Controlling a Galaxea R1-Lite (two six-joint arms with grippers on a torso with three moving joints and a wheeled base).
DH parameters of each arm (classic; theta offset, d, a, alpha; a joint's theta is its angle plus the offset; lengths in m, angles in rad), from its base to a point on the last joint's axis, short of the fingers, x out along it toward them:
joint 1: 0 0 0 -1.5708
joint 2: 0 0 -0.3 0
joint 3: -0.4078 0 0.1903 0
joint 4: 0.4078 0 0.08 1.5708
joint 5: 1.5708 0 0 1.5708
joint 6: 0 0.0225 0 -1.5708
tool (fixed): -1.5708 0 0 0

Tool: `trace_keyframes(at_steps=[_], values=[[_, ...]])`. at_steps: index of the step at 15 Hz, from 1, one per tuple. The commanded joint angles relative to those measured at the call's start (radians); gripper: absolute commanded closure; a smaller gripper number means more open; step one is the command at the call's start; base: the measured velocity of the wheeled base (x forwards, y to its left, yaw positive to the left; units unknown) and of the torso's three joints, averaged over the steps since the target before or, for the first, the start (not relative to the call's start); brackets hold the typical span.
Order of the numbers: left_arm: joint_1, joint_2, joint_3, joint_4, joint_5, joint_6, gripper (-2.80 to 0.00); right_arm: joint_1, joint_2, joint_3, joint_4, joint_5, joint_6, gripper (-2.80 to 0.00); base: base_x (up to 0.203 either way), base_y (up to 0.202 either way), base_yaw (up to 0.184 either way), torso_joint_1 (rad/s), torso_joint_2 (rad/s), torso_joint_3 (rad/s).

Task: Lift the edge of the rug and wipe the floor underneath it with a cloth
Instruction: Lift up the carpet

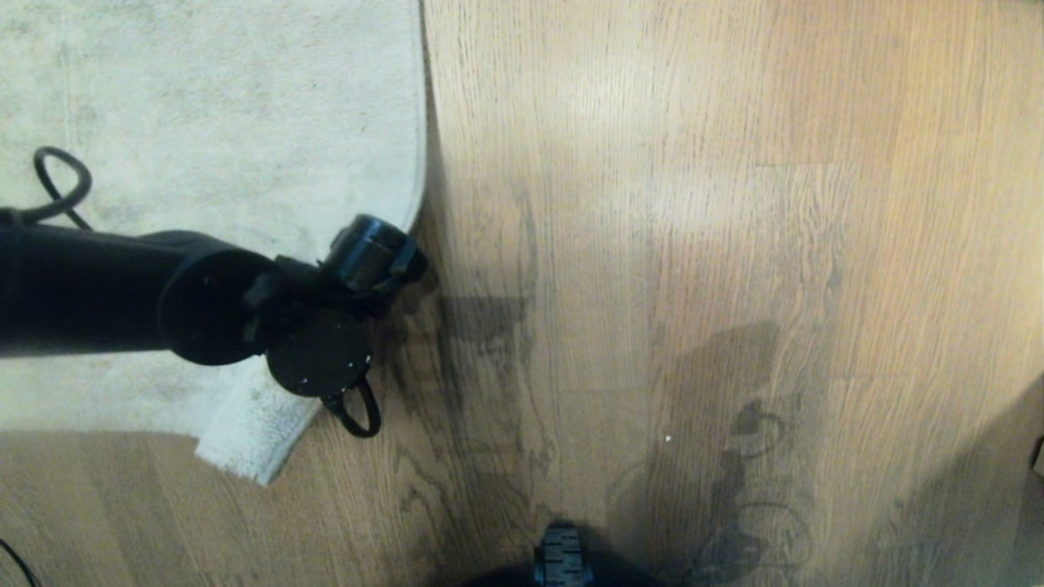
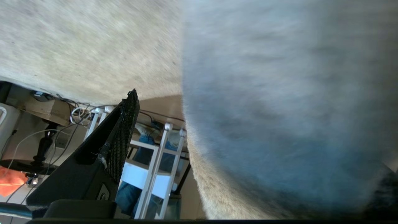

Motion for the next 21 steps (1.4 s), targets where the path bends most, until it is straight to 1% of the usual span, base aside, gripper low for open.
trace_keyframes(at_steps=[1, 5, 10, 13, 14, 21], values=[[-0.015, -0.018, 0.059, 0.003, 0.004, -0.008, -2.8, 0.0, 0.001, 0.0, 0.0, 0.001, -0.001, 0.0, 0.0, 0.0, 0.0, 0.0, 0.0, 0.0], [-0.033, -0.027, 0.108, -0.01, 0.0, -0.011, -2.8, 0.0, 0.001, 0.0, 0.0, 0.001, -0.001, 0.0, 0.0, 0.0, 0.0, 0.0, 0.0, 0.0], [-0.037, -0.025, 0.188, -0.138, 0.005, -0.006, -2.8, 0.0, 0.001, 0.0, 0.0, 0.001, -0.001, 0.0, 0.0, 0.0, 0.0, 0.0, 0.0, 0.0], [-0.037, -0.037, 0.217, -0.158, 0.008, 0.001, -2.8, 0.001, 0.001, 0.0, 0.0, 0.001, -0.001, 0.0, 0.0, 0.0, 0.0, 0.0, 0.0, 0.0], [-0.037, -0.039, 0.224, -0.158, 0.007, 0.001, 0.0, 0.002, 0.001, 0.0, 0.0, 0.001, -0.001, 0.0, 0.0, 0.0, 0.0, 0.0, 0.0, 0.0], [-0.026, -0.109, 0.258, -0.159, 0.0, -0.004, 0.0, 0.002, 0.001, 0.0, 0.0, 0.001, -0.001, 0.0, 0.0, 0.0, 0.0, 0.0, 0.0, 0.0]])
